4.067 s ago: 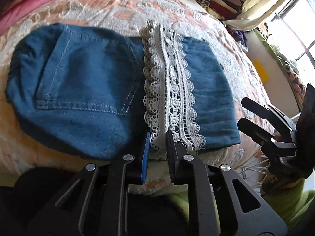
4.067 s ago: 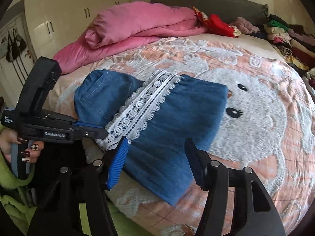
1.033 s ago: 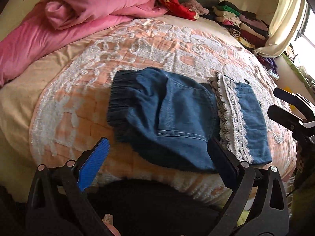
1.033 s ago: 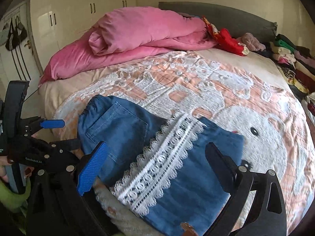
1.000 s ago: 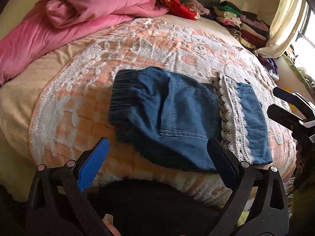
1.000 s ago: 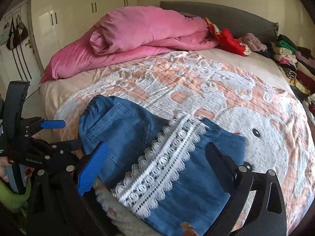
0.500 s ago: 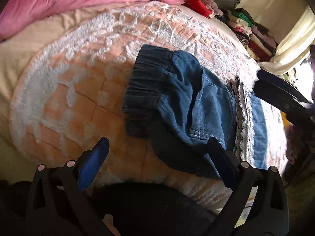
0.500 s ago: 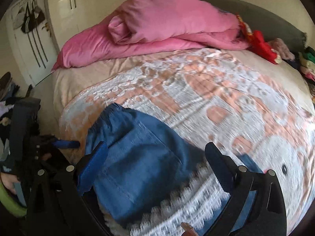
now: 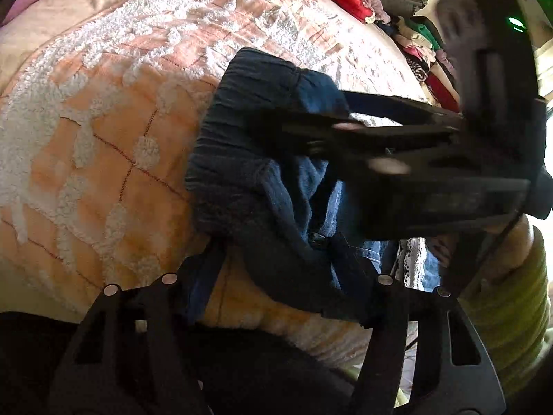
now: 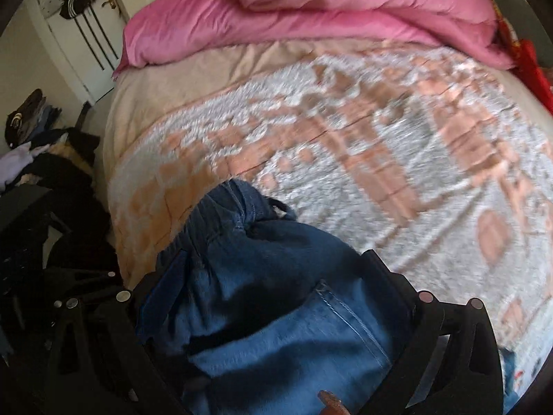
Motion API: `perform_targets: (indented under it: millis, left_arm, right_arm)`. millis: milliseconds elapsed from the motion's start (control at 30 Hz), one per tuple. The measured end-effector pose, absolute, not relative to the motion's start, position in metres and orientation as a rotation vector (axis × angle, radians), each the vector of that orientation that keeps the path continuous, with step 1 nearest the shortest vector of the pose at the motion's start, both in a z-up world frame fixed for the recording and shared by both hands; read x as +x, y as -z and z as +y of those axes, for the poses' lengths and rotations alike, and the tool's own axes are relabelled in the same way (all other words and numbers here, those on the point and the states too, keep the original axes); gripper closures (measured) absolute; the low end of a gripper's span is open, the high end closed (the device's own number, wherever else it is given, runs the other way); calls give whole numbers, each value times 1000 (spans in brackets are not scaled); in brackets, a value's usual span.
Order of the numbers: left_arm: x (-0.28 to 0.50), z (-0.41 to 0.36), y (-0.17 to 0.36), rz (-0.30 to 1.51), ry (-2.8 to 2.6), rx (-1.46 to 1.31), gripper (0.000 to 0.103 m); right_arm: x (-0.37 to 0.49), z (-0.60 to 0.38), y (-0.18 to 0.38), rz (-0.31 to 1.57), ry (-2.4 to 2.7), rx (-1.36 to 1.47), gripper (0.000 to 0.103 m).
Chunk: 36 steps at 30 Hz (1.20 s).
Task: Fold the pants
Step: 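Grasp the elastic waistband with the right gripper and lift it, then fold the waistband over onto the lace hem with the right gripper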
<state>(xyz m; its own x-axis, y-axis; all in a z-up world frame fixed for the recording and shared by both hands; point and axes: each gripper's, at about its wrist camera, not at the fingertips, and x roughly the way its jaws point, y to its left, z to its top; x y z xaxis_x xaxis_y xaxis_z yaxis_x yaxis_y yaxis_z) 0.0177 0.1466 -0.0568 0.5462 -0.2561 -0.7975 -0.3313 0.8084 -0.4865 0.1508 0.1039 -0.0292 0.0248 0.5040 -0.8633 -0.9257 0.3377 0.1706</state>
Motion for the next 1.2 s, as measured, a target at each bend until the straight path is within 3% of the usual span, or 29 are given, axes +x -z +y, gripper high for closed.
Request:
perform_targets:
  millis: [33, 133, 167, 200, 267, 633, 733, 800, 833, 900, 933, 967, 1200]
  left_arm:
    - [18, 146, 57, 1015, -49, -656, 48]
    - [18, 147, 56, 1019, -49, -655, 48]
    - [16, 146, 55, 1016, -49, -652, 48]
    - [14, 146, 51, 1008, -52, -644, 47]
    - [10, 141, 43, 966, -49, -626, 31]
    - [29, 97, 32, 935, 161, -711, 14]
    - [40, 79, 27, 931, 234, -722, 16]
    - [43, 65, 18, 910, 267, -699, 31]
    - [44, 57, 13, 902, 276, -681, 39]
    - [46, 42, 7, 889, 302, -645, 40]
    - [46, 33, 5, 888, 313, -620, 40]
    - [47, 27, 4, 889, 321, -598, 40]
    - [46, -30, 19, 966, 389, -415, 40]
  right_arm:
    - [153, 105, 34, 1047, -1200, -500, 6]
    - [154, 102, 36, 1078, -1273, -430, 52]
    - [152, 97, 31, 1058, -1303, -400, 60]
    - [150, 91, 25, 1028, -1313, -389, 64]
    - [151, 75, 12, 1002, -1337, -332, 71]
    - [170, -48, -50, 858, -1368, -51, 71]
    - [174, -70, -54, 840, -1347, -25, 69]
    - [176, -83, -54, 830, -1331, -5, 66]
    - [176, -91, -55, 821, -1315, 9, 61]
    - [176, -107, -53, 811, -1286, 37, 47]
    - [176, -119, -53, 805, -1257, 50, 28]
    - [174, -133, -52, 787, -1213, 68, 17]
    - [170, -211, -13, 883, -966, 200, 14]
